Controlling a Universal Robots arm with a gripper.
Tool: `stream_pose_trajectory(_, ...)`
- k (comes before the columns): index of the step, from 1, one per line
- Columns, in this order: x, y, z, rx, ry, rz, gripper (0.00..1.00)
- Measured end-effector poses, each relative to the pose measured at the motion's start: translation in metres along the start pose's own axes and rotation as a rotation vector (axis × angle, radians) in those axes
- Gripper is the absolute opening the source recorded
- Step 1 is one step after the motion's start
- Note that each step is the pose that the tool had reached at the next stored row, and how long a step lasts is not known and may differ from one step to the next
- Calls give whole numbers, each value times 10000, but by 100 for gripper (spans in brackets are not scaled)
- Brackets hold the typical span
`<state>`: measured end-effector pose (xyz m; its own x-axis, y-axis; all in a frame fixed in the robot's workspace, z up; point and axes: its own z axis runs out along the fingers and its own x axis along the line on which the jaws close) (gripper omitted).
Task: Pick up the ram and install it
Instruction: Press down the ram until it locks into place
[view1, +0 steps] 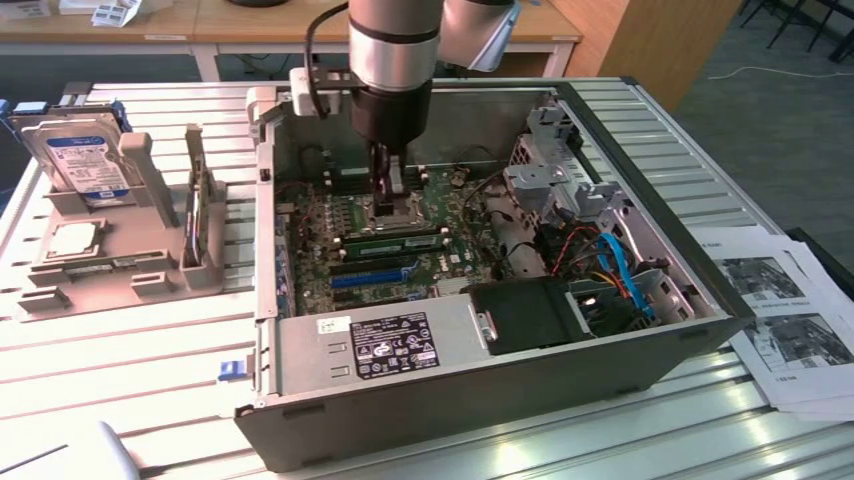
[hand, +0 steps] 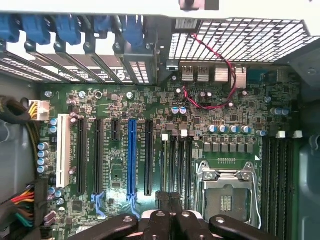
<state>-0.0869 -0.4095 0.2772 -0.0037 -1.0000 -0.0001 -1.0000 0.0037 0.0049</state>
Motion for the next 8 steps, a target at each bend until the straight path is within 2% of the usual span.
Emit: stream_pose_trajectory(8, 0, 1, -189, 1, 29, 0, 10)
